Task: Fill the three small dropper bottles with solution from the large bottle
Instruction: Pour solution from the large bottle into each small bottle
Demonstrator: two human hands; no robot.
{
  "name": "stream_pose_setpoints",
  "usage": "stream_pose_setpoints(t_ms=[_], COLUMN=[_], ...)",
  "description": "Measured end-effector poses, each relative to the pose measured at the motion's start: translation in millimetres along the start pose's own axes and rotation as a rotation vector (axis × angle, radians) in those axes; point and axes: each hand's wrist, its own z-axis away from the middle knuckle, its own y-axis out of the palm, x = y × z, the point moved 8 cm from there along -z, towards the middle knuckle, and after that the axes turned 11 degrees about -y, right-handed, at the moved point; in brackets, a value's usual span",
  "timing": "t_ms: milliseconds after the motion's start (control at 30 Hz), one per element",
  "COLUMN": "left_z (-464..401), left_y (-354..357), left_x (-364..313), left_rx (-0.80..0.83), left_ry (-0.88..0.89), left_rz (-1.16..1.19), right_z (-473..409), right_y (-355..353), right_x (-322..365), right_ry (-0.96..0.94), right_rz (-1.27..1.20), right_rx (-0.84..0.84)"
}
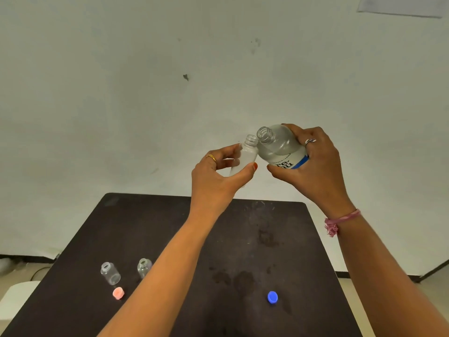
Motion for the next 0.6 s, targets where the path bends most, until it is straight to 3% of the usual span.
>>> stream_pose_setpoints(t_ms=[600], left_z=[-2.8], left_y=[-3.9], left_x=[-7.1], left_rx=[-0.014], left_ry=[0.012], left_rz=[-0.008], right_z=[-14.3], right_y=[-17.2], right_x=[17.8], right_ry=[-0.101], right_rz=[0.131], right_rx=[-0.041])
